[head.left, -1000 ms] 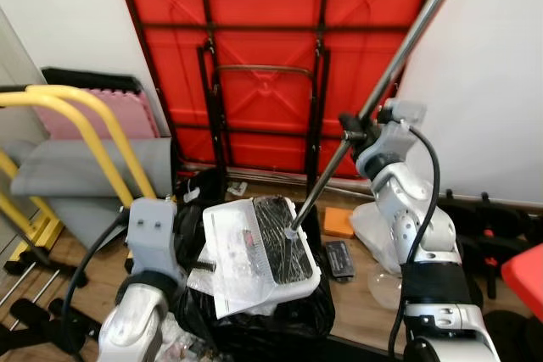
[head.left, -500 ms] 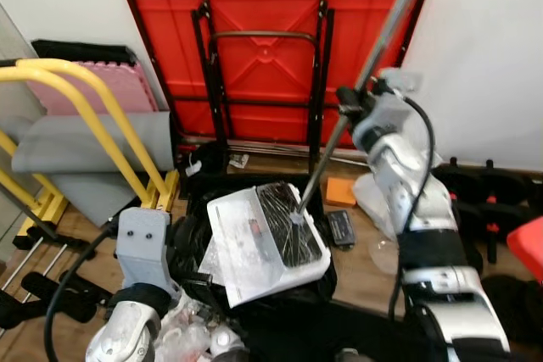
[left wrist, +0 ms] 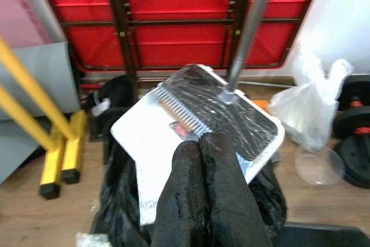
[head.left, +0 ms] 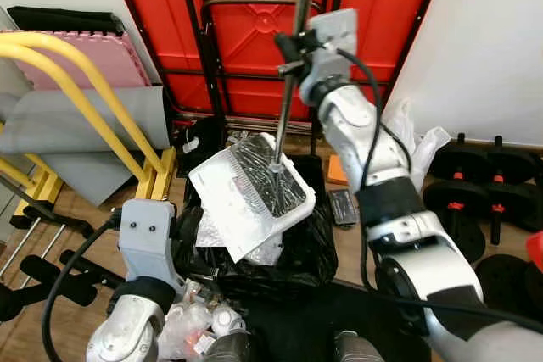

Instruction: Sweep floor

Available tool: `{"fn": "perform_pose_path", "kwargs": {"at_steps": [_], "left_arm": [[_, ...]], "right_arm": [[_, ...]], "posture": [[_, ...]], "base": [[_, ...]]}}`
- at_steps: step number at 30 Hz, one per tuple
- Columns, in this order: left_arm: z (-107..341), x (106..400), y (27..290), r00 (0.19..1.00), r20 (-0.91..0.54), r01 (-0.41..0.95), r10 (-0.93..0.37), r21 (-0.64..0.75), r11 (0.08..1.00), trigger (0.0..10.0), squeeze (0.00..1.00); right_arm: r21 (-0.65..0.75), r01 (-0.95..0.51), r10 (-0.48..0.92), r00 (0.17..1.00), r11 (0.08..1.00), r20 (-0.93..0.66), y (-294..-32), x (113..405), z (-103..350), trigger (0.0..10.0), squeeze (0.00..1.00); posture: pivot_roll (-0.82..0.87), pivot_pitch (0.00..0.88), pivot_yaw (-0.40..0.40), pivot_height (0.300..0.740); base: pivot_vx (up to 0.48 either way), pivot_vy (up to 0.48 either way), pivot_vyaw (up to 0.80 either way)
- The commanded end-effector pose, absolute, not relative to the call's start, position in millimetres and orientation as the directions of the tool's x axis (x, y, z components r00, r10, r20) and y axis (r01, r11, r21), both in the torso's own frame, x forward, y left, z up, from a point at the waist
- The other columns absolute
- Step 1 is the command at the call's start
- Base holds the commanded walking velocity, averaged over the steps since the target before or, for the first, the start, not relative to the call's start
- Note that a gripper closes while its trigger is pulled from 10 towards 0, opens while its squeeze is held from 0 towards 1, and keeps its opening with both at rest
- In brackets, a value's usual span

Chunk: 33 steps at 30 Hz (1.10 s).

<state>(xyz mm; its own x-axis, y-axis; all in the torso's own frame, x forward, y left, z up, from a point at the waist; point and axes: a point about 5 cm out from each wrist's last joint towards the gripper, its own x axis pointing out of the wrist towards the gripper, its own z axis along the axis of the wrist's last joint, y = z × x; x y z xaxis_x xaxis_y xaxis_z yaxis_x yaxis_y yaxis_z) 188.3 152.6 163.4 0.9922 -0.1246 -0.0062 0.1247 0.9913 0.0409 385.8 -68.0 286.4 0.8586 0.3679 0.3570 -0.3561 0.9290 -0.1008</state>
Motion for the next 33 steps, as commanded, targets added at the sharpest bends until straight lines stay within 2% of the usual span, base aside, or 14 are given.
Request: {"fn": "perform_pose_path", "kwargs": {"at_steps": [1,2,5,12,29,33], "left_arm": [[160,185,154,0.993,-0.035,0.116,-0.114,0.048,0.992,10.0,0.00],[160,184,153,0.993,-0.037,0.114,-0.113,0.046,0.992,10.0,0.00],[160,183,152,0.993,-0.044,0.110,-0.108,0.043,0.993,10.0,0.00],[161,179,151,0.993,-0.053,0.103,-0.101,0.037,0.994,10.0,0.00],[160,175,151,0.993,-0.071,0.098,-0.096,0.028,0.995,10.0,0.00],[161,174,151,0.993,-0.074,0.094,-0.092,0.028,0.995,10.0,0.00]], "right_arm": [[-0.171,-0.365,0.401,0.783,0.915,0.475,-57,378,315,10.0,0.00],[-0.237,-0.357,0.428,0.764,0.904,0.483,-49,378,320,10.0,0.00],[-0.316,-0.322,0.444,0.753,0.892,0.486,-42,380,327,10.0,0.00],[-0.373,-0.244,0.410,0.778,0.895,0.476,-46,387,331,10.0,0.00],[-0.468,-0.198,0.418,0.800,0.861,0.430,-49,393,327,10.0,0.00],[-0.499,-0.120,0.379,0.804,0.858,0.458,-55,396,332,10.0,0.00]], "posture": [[0.03,0.246,0.022,0.740],[0.03,0.248,0.018,0.740],[0.03,0.250,0.010,0.740],[0.03,0.253,0.006,0.740],[0.03,0.276,0.008,0.740],[0.03,0.277,0.009,0.740]], "base": [[0.000,0.000,0.00],[0.000,0.000,0.00],[0.000,0.000,0.00],[0.000,0.000,0.00],[0.000,0.000,0.00],[0.000,0.000,0.00]]}}
